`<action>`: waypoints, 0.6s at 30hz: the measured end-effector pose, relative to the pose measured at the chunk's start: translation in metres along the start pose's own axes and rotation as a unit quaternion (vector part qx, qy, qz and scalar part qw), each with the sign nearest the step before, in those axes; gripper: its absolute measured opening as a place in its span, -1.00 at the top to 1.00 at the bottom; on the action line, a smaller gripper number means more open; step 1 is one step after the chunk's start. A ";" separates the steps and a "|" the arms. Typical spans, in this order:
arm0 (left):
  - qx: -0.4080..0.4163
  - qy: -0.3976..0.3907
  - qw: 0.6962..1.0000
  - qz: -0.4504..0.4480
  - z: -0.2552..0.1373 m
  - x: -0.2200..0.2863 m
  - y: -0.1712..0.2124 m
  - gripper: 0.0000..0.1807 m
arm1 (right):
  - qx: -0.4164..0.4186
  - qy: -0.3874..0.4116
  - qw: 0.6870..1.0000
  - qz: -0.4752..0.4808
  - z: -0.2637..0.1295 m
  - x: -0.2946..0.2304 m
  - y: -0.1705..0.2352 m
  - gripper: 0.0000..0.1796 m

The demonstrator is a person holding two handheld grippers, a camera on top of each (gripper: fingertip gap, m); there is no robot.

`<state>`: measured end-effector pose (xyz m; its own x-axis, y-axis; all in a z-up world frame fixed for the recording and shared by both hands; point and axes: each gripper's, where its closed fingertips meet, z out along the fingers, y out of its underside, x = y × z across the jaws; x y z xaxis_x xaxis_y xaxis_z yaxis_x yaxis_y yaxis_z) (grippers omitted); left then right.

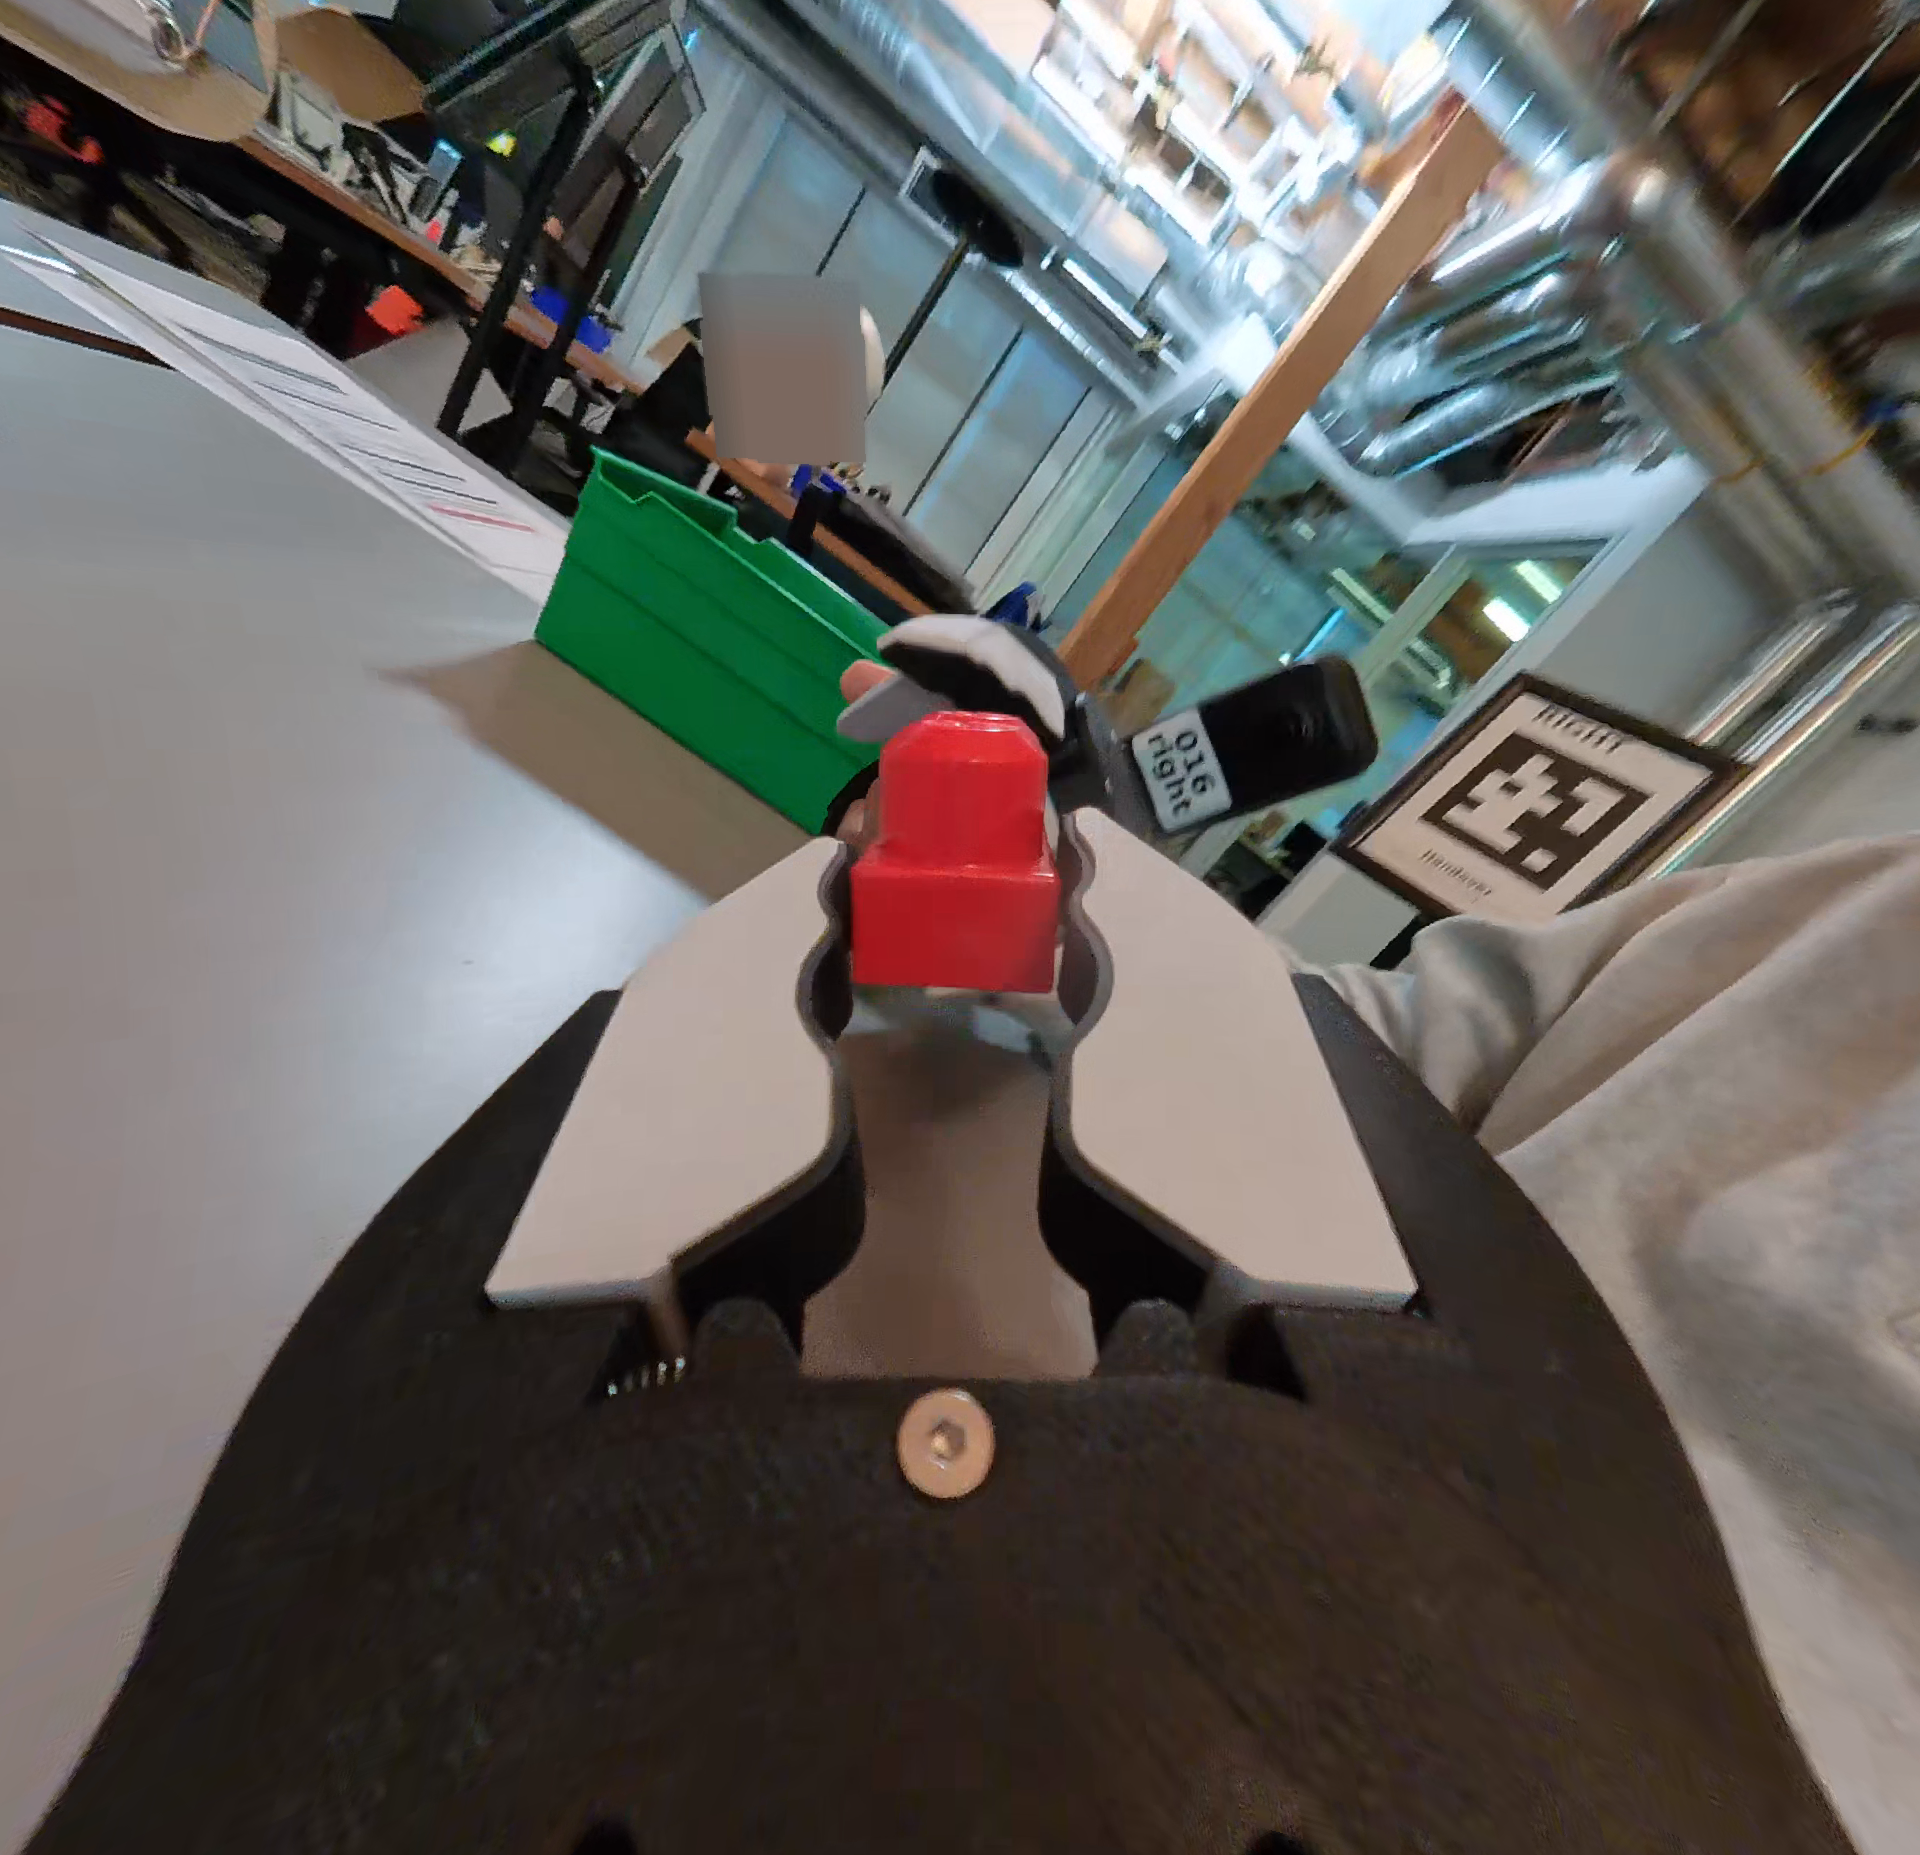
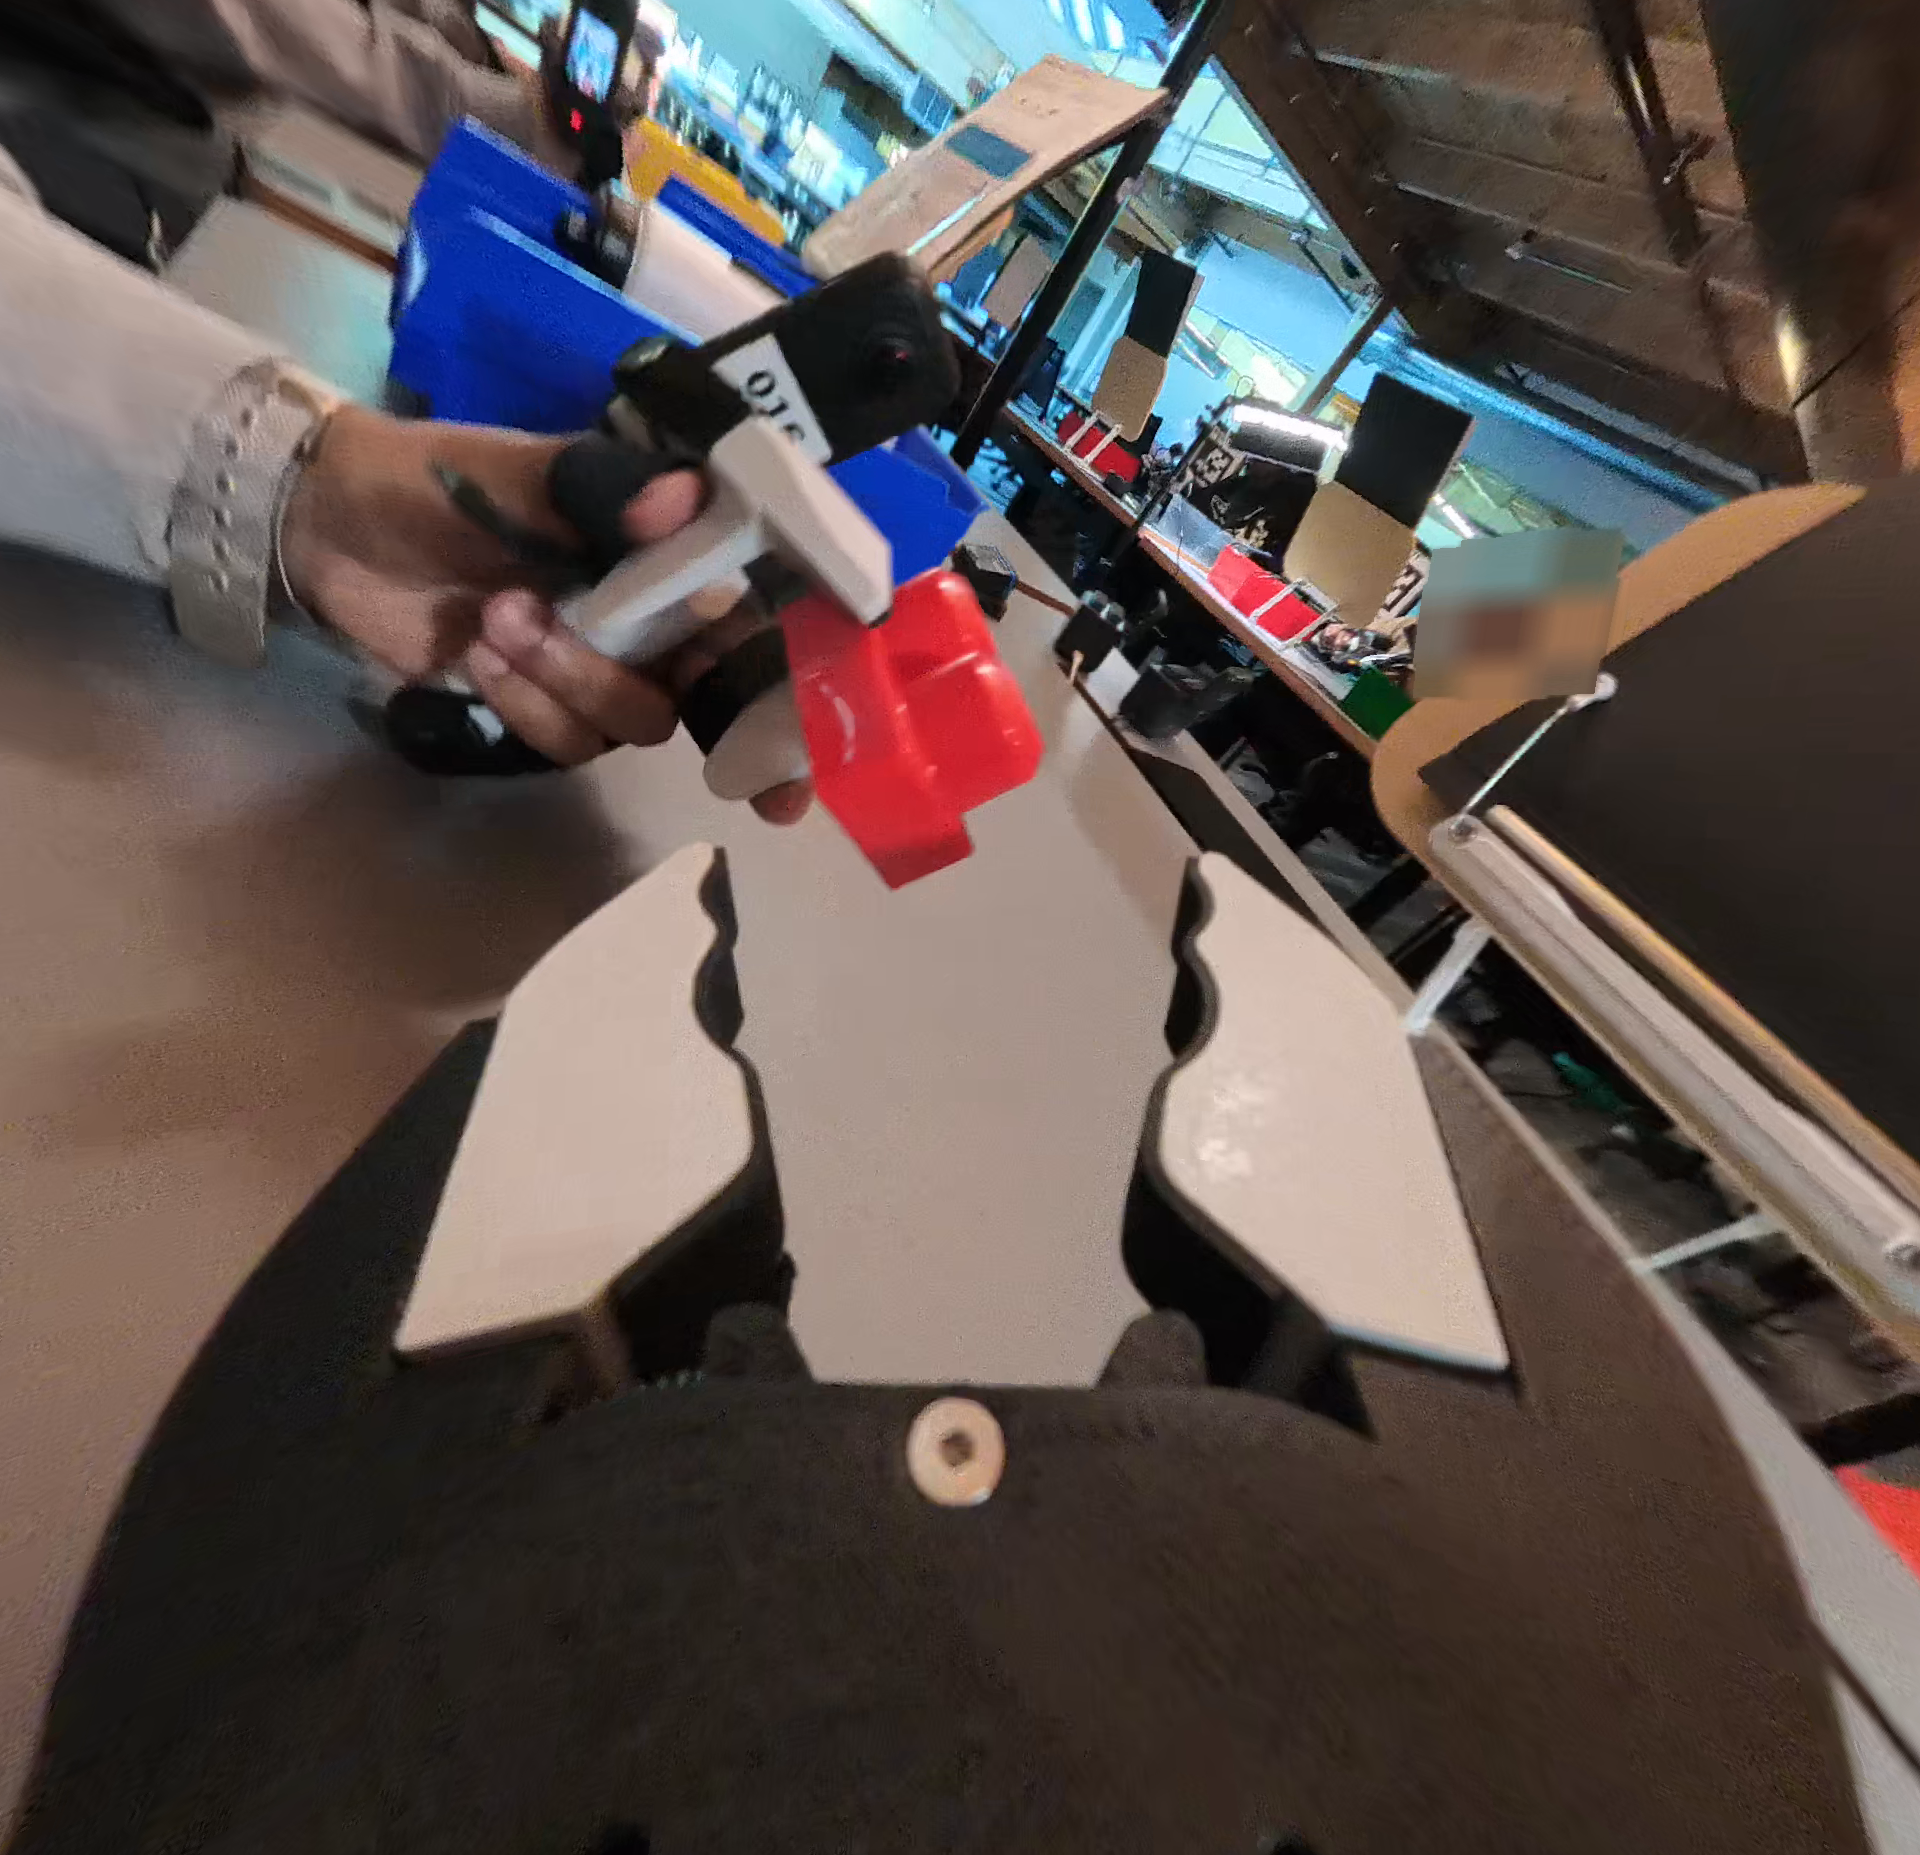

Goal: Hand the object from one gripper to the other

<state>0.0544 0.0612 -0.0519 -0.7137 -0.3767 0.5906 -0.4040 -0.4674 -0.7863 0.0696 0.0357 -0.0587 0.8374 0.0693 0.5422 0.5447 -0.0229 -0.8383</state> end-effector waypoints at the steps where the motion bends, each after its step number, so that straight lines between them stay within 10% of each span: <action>1: 0.004 0.009 1.000 -0.013 -0.001 0.001 -0.001 0.58 | -0.005 -0.002 1.000 -0.016 0.003 -0.004 0.001 0.08; 18: -0.073 0.100 0.983 -0.135 0.011 0.016 0.026 0.58 | 0.011 -0.015 0.997 -0.080 0.010 -0.028 -0.020 0.38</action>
<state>0.0384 0.0339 -0.0610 -0.6607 -0.0831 0.7461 -0.6625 -0.4029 -0.6315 0.0345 0.0446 -0.0579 0.7378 0.1001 0.6676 0.6699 0.0137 -0.7423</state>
